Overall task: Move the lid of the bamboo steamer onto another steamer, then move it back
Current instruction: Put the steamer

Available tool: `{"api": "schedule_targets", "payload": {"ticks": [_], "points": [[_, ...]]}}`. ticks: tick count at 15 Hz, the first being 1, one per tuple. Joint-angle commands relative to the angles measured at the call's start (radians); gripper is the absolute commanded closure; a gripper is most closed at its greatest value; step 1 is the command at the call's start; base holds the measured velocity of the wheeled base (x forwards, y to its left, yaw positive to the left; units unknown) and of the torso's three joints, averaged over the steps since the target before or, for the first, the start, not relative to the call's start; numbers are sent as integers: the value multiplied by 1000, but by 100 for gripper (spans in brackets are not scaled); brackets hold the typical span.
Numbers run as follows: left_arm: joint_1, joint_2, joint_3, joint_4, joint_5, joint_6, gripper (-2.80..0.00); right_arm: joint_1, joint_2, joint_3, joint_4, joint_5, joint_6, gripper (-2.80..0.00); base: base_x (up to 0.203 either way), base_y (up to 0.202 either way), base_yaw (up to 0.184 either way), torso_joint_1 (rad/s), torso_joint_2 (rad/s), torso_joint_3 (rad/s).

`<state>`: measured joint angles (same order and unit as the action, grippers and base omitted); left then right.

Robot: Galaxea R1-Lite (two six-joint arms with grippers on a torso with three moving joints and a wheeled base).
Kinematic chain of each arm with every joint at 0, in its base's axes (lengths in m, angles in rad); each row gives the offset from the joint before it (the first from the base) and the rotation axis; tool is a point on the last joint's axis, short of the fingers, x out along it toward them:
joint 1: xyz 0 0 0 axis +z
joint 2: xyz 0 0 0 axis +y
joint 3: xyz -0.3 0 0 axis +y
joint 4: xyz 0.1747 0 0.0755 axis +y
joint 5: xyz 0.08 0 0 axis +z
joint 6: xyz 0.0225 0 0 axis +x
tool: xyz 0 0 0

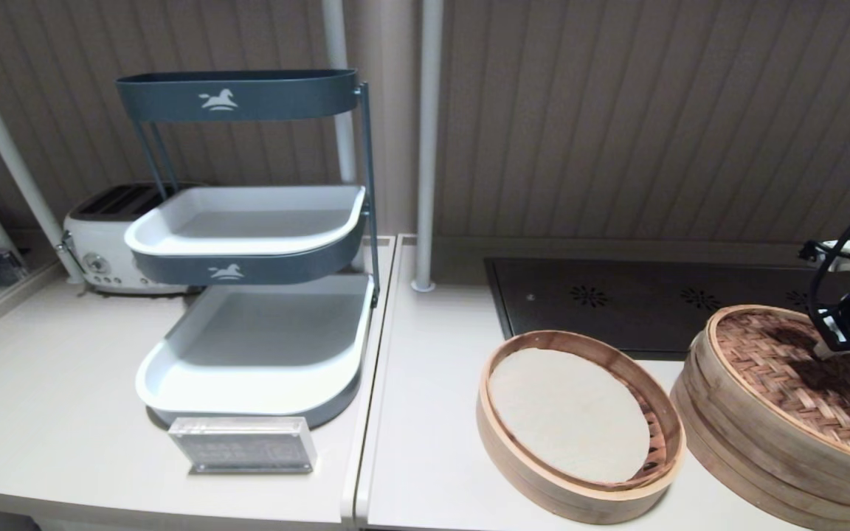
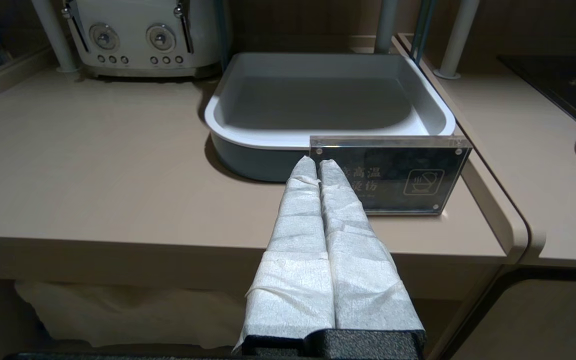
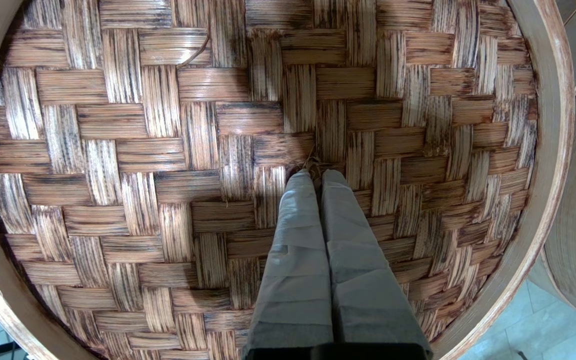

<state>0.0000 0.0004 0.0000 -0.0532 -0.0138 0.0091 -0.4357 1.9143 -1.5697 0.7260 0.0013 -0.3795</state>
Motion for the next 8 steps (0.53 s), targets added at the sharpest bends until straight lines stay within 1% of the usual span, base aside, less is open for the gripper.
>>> {"api": "schedule_targets", "payload": {"ticks": [1, 2, 8], "points": [[0, -2, 28, 0, 0, 0, 0, 0, 2, 5, 4, 0, -4, 0, 0, 0, 0, 0, 0, 0], [0, -2, 28, 0, 0, 0, 0, 0, 3, 5, 4, 0, -4, -280, 0, 0, 0, 0, 0, 0], [0, -2, 28, 0, 0, 0, 0, -3, -15, -9, 5, 1, -2, -280, 0, 0, 0, 0, 0, 0]]}}
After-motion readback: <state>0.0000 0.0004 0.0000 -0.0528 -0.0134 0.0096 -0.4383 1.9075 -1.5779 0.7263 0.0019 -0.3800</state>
